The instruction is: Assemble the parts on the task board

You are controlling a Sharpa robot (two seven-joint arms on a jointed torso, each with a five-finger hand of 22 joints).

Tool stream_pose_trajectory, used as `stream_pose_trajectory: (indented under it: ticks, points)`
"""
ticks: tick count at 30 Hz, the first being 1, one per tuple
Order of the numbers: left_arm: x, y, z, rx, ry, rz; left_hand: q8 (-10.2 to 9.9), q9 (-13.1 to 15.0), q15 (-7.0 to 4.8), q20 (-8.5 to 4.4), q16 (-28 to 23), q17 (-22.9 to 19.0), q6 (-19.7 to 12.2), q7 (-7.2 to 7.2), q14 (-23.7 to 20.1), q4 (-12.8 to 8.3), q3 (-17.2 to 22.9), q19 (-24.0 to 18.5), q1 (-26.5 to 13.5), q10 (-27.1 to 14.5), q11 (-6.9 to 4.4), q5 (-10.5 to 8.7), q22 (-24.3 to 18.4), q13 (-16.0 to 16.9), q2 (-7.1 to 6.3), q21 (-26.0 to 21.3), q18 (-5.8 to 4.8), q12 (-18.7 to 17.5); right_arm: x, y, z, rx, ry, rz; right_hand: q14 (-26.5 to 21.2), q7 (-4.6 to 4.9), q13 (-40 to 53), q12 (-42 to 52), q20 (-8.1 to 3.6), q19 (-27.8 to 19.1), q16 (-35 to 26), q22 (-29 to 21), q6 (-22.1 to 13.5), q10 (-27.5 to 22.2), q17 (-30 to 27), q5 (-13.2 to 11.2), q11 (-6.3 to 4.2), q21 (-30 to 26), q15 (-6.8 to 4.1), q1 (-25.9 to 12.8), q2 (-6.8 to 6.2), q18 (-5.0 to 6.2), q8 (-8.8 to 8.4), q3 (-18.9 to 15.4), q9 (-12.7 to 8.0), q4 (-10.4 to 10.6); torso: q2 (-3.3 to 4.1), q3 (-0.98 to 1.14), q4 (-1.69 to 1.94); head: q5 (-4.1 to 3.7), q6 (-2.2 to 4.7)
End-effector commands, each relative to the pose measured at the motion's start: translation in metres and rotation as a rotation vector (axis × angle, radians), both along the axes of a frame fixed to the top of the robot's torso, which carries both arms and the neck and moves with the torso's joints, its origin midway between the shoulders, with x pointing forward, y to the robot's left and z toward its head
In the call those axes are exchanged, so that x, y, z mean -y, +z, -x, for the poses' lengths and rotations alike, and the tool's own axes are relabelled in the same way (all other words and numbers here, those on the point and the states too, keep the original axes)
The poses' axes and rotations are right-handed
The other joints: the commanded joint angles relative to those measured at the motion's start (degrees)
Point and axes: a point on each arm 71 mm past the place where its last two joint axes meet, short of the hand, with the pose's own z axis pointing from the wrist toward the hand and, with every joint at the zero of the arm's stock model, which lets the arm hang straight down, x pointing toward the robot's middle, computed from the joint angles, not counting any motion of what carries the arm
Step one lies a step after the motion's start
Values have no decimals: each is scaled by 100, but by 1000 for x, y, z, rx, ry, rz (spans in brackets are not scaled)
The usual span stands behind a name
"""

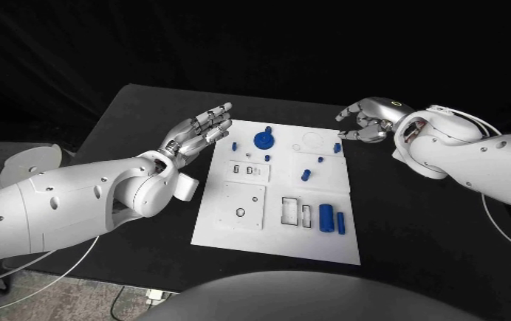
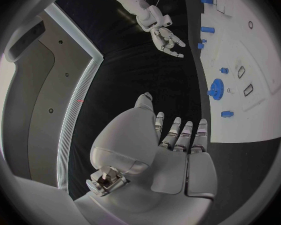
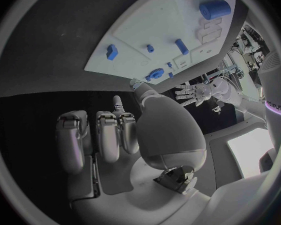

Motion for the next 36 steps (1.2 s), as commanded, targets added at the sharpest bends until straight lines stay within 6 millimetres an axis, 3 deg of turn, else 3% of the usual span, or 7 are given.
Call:
stream_pose_trajectory:
  ticks: [1, 6, 9, 26, 36]
  points:
    - [1, 0, 2, 3, -13, 19, 2, 0, 11, 35, 27, 4, -35, 29, 33, -22, 36, 13, 62, 14, 41, 38, 5, 6, -2, 21, 88, 30, 7, -5, 3, 23, -5, -17, 620, -8, 1506, 22, 28, 596, 19, 1506, 2, 602, 1507, -23, 33, 25, 28, -43, -7, -38, -43, -38, -11, 4, -4, -3, -21, -8, 0]
    - [2, -1, 4, -4, -18, 22, 2, 0, 17, 35, 30, 4, -37, 30, 33, -34, 45, 13, 85, 15, 48, 59, 5, 6, -5, 21, 85, 32, 18, -19, 6, 7, -25, -9, 620, -8, 1506, 22, 27, 596, 19, 1506, -22, 602, 1507, 16, 33, 25, 26, -18, -11, -38, -63, -44, -18, 1, -1, -5, -39, -10, 0]
    - [3, -2, 5, -5, -21, 25, 2, 0, 23, 37, 37, 5, -45, 33, 41, -44, 53, 17, 104, 16, 55, 78, 5, 7, -8, 24, 84, 36, 19, -27, 8, -2, -28, -5, 620, -13, 1506, 22, 26, 596, 19, 1506, -20, 602, 1507, -56, 30, 25, 24, -13, -34, -38, -69, -71, -19, 8, -6, -2, -23, -38, 0]
    - [1, -4, 6, -7, -18, 24, 4, 1, 32, 38, 44, 6, -41, 39, 46, -57, 65, 23, 132, 17, 64, 112, 6, 7, -11, 28, 81, 37, 9, -50, 5, -40, -22, 12, 620, 10, 1506, 22, 25, 596, 19, 1506, 111, 602, 1507, -64, 42, 25, 28, 171, -37, -38, -25, -84, 20, -57, -11, -8, -11, -83, 0]
    - [0, -5, 6, -10, -20, 24, 4, 1, 33, 38, 46, 7, -42, 39, 48, -59, 67, 23, 136, 17, 65, 118, 6, 7, -12, 28, 81, 36, 3, -58, 3, -49, -18, 13, 620, 21, 1506, 22, 31, 596, 19, 1506, 228, 602, 1507, -89, 53, 25, 36, 243, -45, -38, 36, -101, 77, -83, -13, -6, -14, -59, 0]
